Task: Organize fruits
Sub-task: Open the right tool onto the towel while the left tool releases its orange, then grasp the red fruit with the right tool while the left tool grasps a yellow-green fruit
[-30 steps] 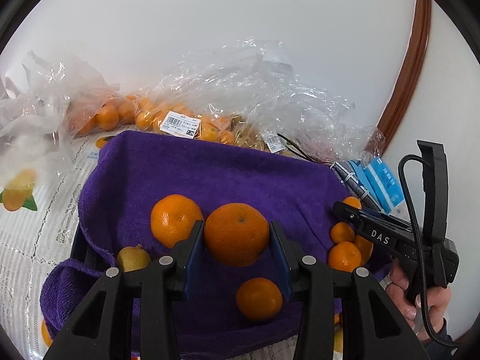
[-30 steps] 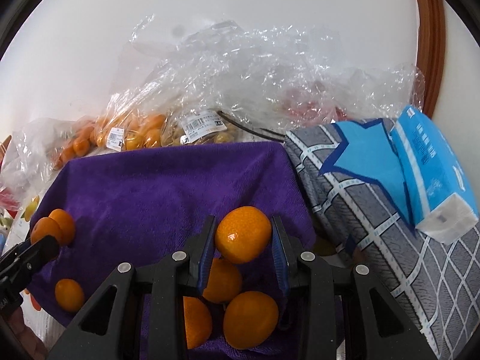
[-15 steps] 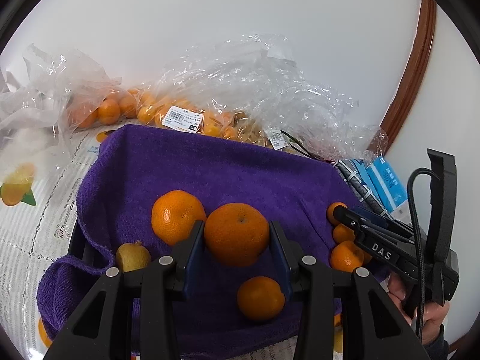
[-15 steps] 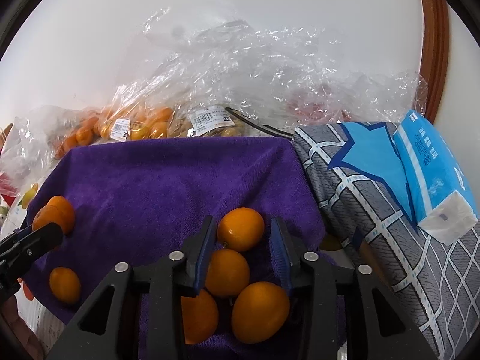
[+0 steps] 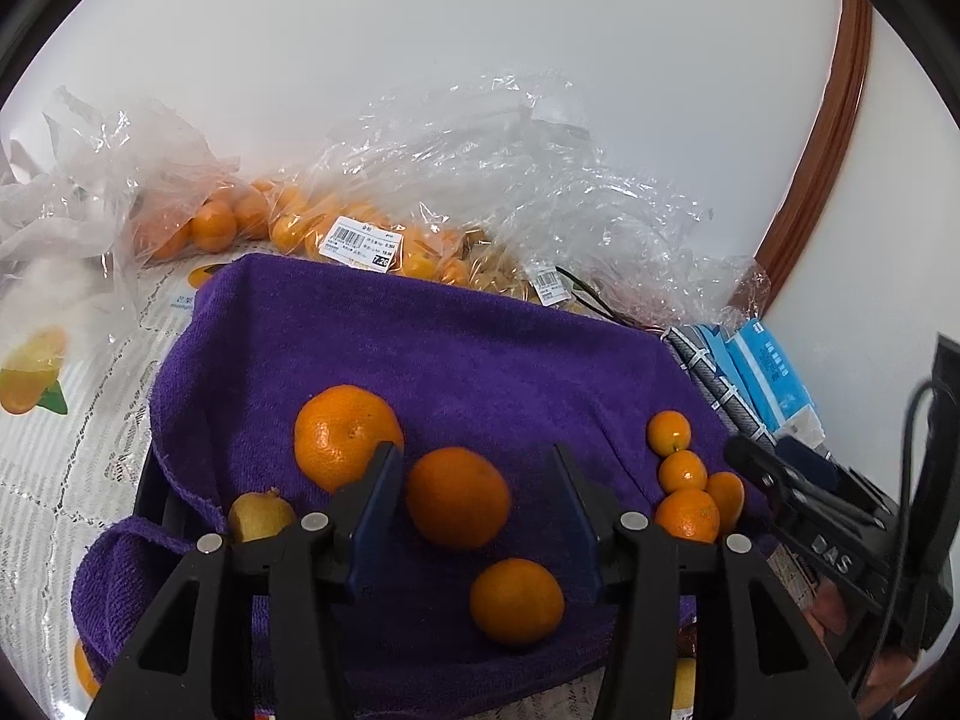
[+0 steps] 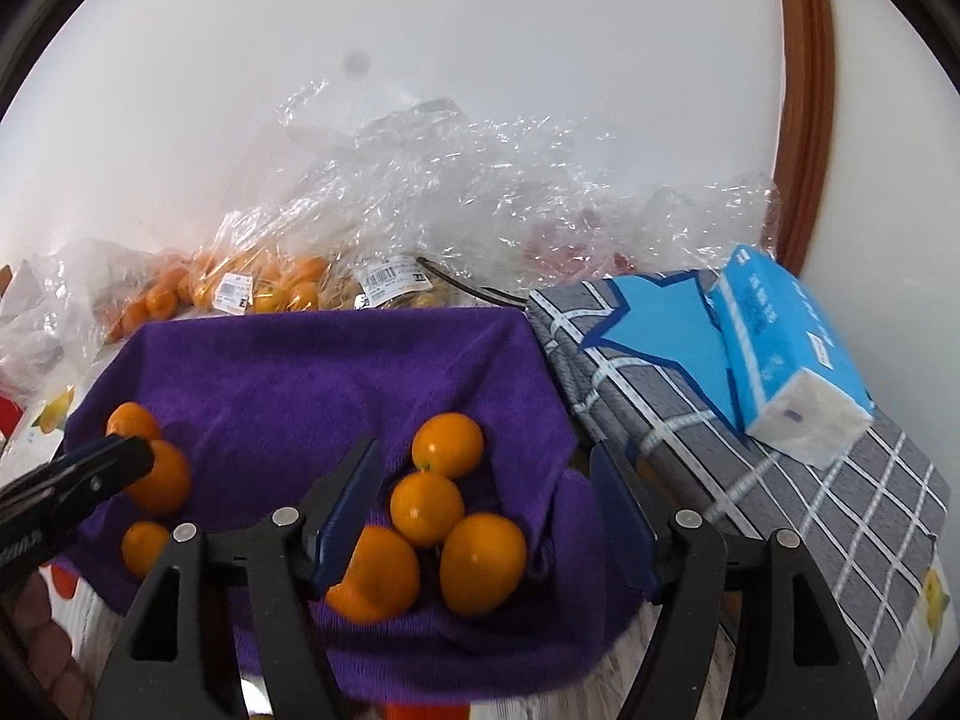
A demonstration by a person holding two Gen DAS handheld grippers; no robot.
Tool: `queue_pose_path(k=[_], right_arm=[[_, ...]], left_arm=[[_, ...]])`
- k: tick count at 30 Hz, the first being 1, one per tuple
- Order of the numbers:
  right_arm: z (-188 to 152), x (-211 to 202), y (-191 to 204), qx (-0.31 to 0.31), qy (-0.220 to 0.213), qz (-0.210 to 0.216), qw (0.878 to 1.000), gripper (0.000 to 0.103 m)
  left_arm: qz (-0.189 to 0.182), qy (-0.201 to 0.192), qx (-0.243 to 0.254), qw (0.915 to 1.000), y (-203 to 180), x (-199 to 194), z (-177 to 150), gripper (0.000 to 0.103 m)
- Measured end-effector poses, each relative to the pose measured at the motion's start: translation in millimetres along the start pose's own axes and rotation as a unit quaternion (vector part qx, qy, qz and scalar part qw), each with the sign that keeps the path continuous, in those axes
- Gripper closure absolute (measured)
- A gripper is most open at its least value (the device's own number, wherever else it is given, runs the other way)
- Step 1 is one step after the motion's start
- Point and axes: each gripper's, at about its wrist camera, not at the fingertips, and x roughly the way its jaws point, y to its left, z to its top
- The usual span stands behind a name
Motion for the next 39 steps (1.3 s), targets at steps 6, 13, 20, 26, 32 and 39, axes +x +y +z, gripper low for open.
queue_pose_path(k=[6,13,20,26,32,39], right_arm=[[-25,-19,-11,0.03,0.035,0.038,0.998,0.033],[-55,-42,-7,0.065,0.064,0.09,0.992,0.056],[-70,-41,19,0.045,0.085,0.101,0.99,0.076],[-70,-40,32,0.04,0.094,0.123,0.987,0.076],[-72,-34,44,0.038,0.108,0.137,0.984,0.076],[-70,-23,52,0.026,0.126,0.134,0.983,0.078]], left_arm=[[-0.005,-0.006,-0.014,0.9999,5,-3,2,0.053],[0.002,-0.014,-0.015,0.9998,6,-7,2,0.052],[-0.009,-0.025,-0.018,0.9995,3,-21,-2,0.052],[-0.011,-0.026,-0.017,0.9995,2,-23,-1,0.051],[-0.018,-0.031,-0.034,0.9988,9,-27,1,0.051],[-0.018,-0.032,-0.046,0.9983,15,-30,2,0.051]])
